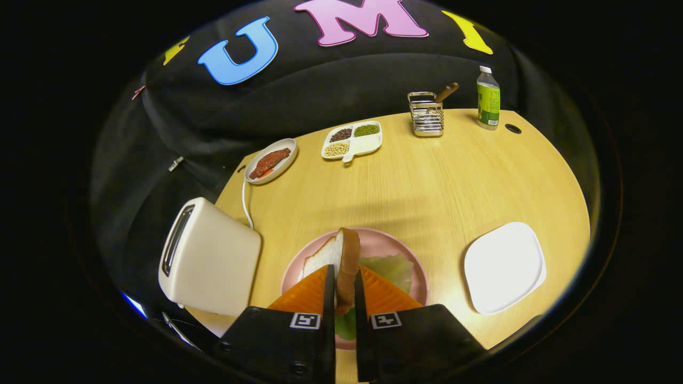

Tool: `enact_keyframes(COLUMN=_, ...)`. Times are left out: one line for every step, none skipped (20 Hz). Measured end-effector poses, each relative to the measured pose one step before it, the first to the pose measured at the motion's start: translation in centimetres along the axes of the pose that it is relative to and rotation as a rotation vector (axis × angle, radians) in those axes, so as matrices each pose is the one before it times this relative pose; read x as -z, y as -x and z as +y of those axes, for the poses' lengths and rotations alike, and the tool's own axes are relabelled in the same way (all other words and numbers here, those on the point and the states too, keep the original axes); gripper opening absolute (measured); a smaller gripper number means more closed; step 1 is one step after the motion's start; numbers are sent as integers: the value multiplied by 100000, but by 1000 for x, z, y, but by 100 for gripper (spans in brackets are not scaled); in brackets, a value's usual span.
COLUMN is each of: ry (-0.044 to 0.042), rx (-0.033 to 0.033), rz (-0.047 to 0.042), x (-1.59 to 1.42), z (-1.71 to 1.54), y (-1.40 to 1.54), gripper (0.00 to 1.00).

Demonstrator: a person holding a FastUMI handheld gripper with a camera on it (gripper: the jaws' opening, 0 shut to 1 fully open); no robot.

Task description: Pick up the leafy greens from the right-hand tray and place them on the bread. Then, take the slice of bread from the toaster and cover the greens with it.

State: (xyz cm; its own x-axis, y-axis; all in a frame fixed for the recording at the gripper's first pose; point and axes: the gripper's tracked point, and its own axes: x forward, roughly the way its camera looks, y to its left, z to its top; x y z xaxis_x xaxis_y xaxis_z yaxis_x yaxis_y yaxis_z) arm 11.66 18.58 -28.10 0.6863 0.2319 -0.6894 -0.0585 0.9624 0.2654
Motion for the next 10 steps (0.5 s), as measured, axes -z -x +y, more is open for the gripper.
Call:
enact_keyframes(ry=1370, rx=2108, rz=562, x=323, z=-698, y=-16, gripper=29)
enact_keyframes(ry=851, rx=1610, rz=315, x=242, z=-368, y=-44, gripper=34)
enact_keyframes(ry=1182, rx=2549, rz=360, x=230, z=-768, y=78, gripper=39)
enact_keyframes(ry=1163, rx=1477, rz=61, x=95, z=-436, y=67, gripper=45)
enact_keyframes(ry=437, rx=370, rz=-1065, x=-251, z=-246, y=371, gripper=51)
enact_keyframes(ry=-49, rx=-799, rz=-1148, x=-310, z=-14, y=459, gripper=66)
enact_keyframes(ry=305, rx=1224, rz=-920, x=-202, z=-410, y=415, gripper=81)
enact_keyframes(ry=374, rx=462, rz=-1032, x=-247, z=-500, y=601, gripper=96)
enact_keyframes(ry=623, rx=1951, rz=-1723, x=-435, z=-526, y=770, gripper=100)
enact_keyframes(ry=1056, rx=601, rz=-2743, x=-647, z=-284, y=1042, gripper=99)
